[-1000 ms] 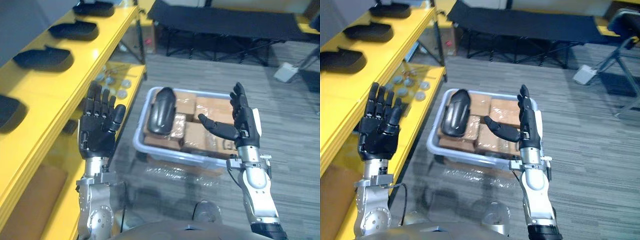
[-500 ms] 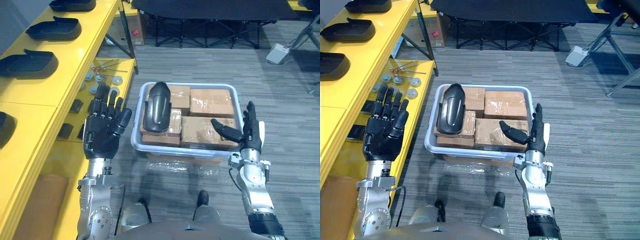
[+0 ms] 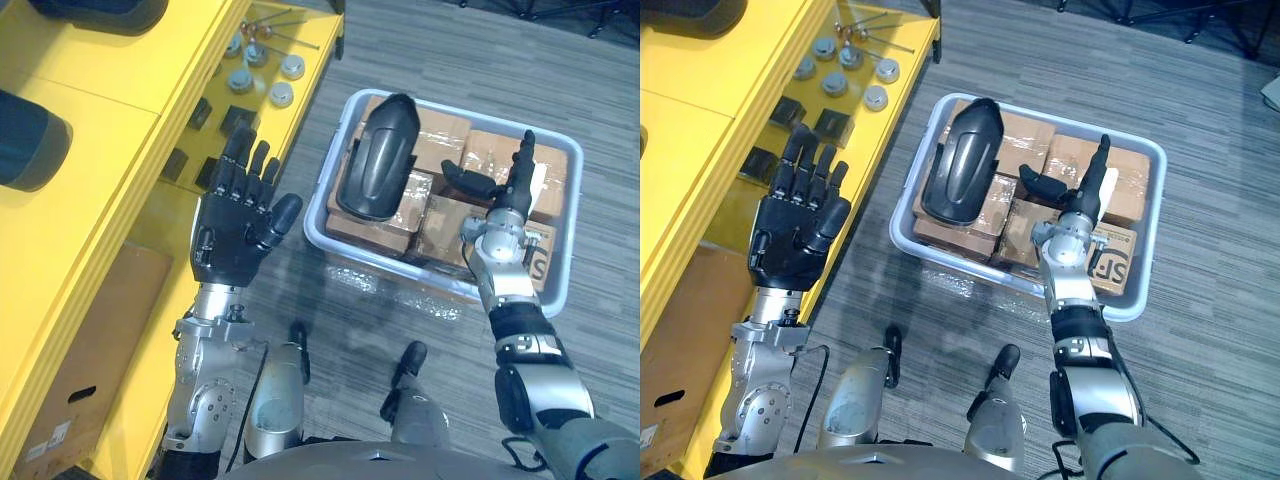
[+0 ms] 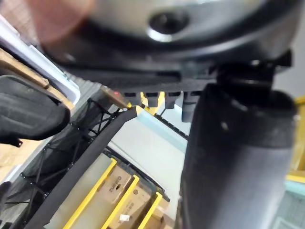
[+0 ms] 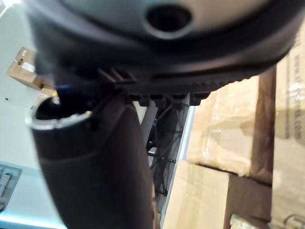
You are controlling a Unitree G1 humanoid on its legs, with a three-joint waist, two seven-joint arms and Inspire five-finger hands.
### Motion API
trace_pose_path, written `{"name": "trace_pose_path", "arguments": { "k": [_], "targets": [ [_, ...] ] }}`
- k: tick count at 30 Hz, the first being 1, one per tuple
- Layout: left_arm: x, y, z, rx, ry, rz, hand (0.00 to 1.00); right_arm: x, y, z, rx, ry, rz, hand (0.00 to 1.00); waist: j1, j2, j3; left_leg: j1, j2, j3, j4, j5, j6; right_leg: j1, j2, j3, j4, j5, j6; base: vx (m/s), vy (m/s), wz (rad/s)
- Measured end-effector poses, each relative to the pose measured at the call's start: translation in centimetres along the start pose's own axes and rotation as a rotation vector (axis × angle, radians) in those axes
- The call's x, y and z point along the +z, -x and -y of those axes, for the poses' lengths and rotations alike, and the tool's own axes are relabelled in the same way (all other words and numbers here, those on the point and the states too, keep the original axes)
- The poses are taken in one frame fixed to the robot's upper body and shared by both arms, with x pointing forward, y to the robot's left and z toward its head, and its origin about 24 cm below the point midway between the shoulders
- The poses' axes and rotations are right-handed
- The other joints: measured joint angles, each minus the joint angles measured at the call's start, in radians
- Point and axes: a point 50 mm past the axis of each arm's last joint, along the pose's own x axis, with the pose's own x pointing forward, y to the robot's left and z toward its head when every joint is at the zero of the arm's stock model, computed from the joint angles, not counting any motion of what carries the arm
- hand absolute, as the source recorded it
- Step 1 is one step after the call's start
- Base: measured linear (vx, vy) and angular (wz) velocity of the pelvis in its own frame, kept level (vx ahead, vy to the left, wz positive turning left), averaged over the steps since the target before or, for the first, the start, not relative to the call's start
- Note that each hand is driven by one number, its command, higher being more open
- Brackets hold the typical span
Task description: Walk over and take three plastic housings, then place them on the shelf
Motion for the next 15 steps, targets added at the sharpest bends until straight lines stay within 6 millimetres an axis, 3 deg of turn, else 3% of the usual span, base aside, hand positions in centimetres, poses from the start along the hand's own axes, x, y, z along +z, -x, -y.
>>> {"name": "trace_pose_path", "arguments": {
  "k": [8, 12, 15],
  "targets": [
    [-1.1, -0.6, 0.2, -0.034, 0.012, -0.05, 1.0, 3.5, -2.7, -0.9, 0.083, 0.077, 0.068, 1.0, 0.009, 0.027, 0.072, 0.018, -0.012, -0.024, -0.007, 0.003, 0.004, 0.027, -0.007, -0.051, 0.006, -0.001, -0.002, -0.01, 0.022, 0.07],
    [-2.0, -0.9, 0.7, -0.063, 0.03, -0.084, 1.0, 3.5, -3.8, -0.7, 0.105, 0.143, 0.005, 1.0, 0.027, 0.052, 0.101, 0.017, -0.012, -0.029, -0.016, 0.015, 0.005, 0.02, -0.009, -0.055, 0.023, -0.005, -0.007, -0.06, 0.017, 0.04],
    [-2.5, -1.1, 0.8, -0.067, 0.037, -0.102, 1.0, 2.9, -4.2, -0.6, 0.129, 0.21, -0.044, 1.0, 0.04, 0.056, 0.104, 0.0, -0.013, -0.037, -0.021, 0.03, 0.006, -0.004, -0.012, -0.06, 0.044, -0.012, -0.017, -0.07, 0.016, 0.05]
  ]
}}
